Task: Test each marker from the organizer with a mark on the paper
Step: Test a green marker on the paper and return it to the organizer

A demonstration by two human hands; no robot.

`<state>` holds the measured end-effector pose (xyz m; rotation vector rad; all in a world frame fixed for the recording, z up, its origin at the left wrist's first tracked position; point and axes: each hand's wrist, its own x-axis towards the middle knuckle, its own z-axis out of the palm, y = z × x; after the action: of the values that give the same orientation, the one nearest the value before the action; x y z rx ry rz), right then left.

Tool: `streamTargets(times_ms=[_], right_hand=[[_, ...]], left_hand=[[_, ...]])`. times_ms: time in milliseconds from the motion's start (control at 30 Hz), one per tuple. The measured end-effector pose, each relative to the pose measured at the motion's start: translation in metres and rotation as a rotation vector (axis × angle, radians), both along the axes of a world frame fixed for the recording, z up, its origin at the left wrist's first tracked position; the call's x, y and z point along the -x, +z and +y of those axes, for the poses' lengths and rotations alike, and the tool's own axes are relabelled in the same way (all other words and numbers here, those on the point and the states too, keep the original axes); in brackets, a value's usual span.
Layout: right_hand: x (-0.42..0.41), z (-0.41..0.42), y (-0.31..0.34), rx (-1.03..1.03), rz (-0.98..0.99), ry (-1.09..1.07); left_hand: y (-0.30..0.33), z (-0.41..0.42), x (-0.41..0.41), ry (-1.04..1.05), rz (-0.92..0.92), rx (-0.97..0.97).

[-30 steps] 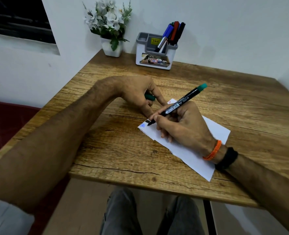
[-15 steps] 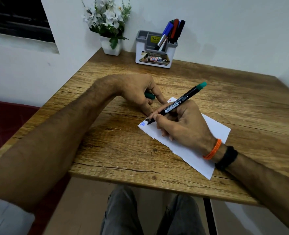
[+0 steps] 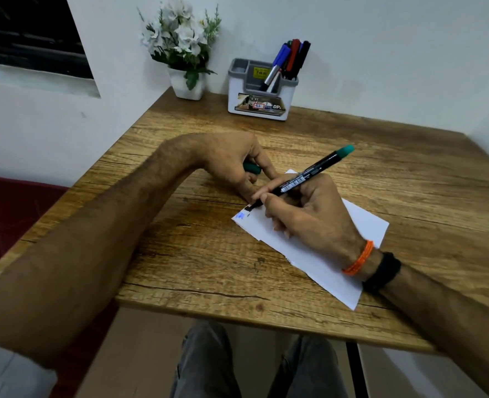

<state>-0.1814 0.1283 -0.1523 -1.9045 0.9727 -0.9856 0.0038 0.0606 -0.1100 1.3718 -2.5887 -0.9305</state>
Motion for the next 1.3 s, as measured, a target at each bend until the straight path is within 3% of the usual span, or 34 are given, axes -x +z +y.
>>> streamTargets(times_ms=[200,600,1300], right_hand=[[-0.002,-0.004,0.0,-0.057,-0.027,-0.025],[-0.003,-0.003,-0.005,0.149,0.141,-0.024],[-0.001,-0.003,-0.009,0.163,0.096,-0.045]], left_hand=[[0.004,0.006,0.003,0.001,-0.02,0.016],[0.001,0.0,-0.002,-0.028,0.024,-0.04],[0.002,0.003,0.0,-0.004,0.018,-0.029]])
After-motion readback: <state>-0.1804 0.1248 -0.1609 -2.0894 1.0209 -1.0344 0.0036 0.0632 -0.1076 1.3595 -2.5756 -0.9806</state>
